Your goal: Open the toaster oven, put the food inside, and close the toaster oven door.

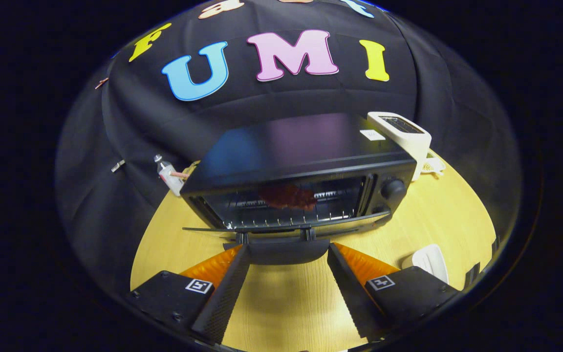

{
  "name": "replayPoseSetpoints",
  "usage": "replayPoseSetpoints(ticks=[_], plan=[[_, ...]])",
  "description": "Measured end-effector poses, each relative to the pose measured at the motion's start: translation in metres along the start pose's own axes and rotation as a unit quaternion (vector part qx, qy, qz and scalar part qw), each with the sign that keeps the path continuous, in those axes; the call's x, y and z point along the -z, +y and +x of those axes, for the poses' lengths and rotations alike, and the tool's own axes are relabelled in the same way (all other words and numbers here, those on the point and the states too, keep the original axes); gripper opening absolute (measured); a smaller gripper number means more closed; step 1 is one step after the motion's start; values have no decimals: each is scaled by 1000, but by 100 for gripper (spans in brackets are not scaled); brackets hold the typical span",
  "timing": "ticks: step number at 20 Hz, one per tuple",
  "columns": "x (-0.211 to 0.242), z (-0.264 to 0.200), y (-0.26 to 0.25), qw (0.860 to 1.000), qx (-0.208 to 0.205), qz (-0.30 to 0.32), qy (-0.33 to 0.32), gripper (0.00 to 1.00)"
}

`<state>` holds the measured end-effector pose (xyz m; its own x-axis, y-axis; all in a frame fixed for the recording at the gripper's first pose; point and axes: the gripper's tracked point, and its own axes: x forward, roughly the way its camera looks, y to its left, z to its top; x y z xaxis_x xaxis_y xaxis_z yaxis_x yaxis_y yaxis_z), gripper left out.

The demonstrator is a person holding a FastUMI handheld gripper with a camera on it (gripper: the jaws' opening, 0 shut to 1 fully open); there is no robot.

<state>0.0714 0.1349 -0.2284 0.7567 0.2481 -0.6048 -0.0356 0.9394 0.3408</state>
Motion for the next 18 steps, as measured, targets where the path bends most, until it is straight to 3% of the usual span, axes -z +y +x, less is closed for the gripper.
replayPoseSetpoints(ticks=[6, 10, 18], plan=[[-29, 9, 0, 1000, 0, -7, -23, 99], [-25, 1, 1, 999, -5, -26, -26, 98], [-83, -59, -11, 993, -6, -37, -112, 99]])
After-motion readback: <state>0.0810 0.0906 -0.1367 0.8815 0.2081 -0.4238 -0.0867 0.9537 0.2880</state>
